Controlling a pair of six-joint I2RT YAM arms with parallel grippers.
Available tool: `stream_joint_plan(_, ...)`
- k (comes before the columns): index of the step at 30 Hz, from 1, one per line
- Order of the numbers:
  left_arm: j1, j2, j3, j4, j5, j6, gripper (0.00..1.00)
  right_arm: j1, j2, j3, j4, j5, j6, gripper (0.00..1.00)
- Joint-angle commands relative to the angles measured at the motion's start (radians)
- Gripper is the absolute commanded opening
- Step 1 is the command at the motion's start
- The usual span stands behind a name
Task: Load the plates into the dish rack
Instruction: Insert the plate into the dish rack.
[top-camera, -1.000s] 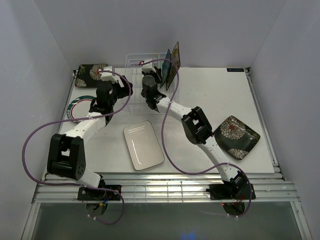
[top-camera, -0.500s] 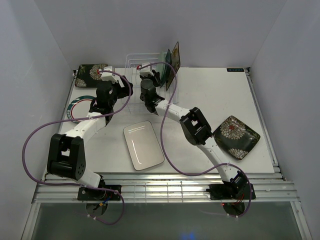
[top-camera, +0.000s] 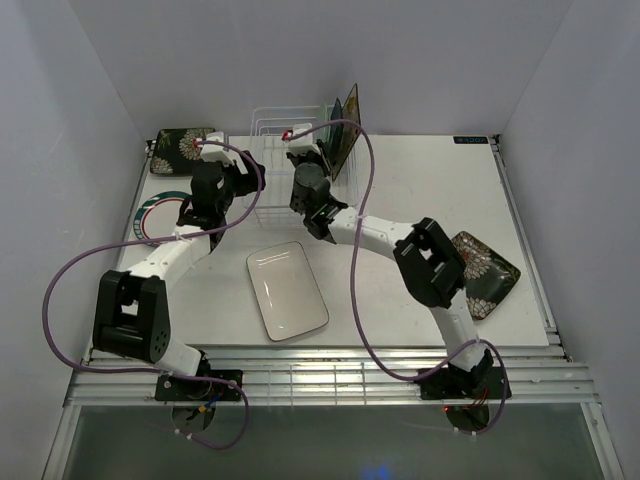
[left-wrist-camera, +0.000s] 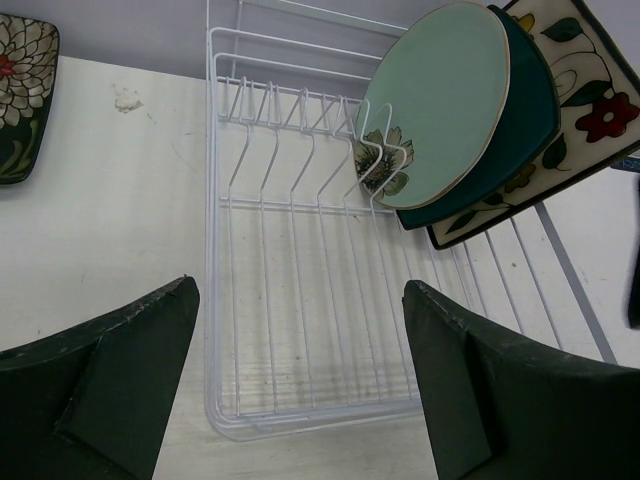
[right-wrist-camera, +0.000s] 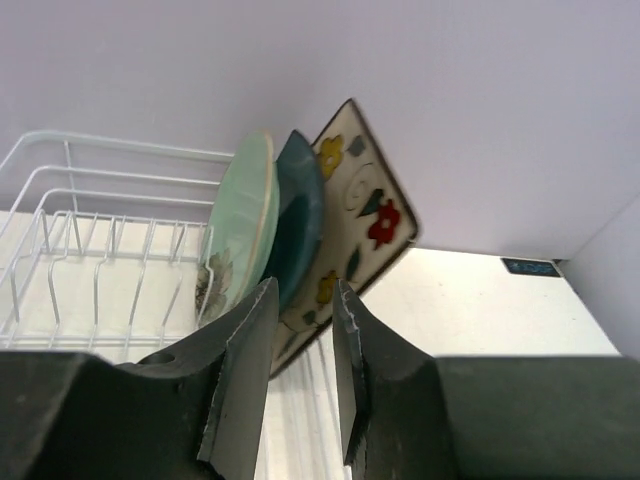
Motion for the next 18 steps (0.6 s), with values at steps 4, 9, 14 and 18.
stream_joint_plan(4,0.006,-0.054,-0.011,0.023,0.017,0.008,0.93,0.038,-0.294,-0.326,0.203,0.084,0.046,0.37)
stream_joint_plan(9,0.006,-0.044,-0.011,0.021,0.032,0.007,0.93,0.041,-0.489,-0.579,-0.053,0.061,0.292,0.38)
stream_joint_plan(14,0.006,-0.047,-0.019,0.034,0.115,0.007,0.93,0.041,-0.715,-0.799,-0.149,0.035,0.476,0.38)
stream_joint_plan(18,0.006,-0.070,-0.046,0.069,0.213,0.011,0.93,0.040,-0.855,-0.906,-0.297,0.039,0.584,0.40)
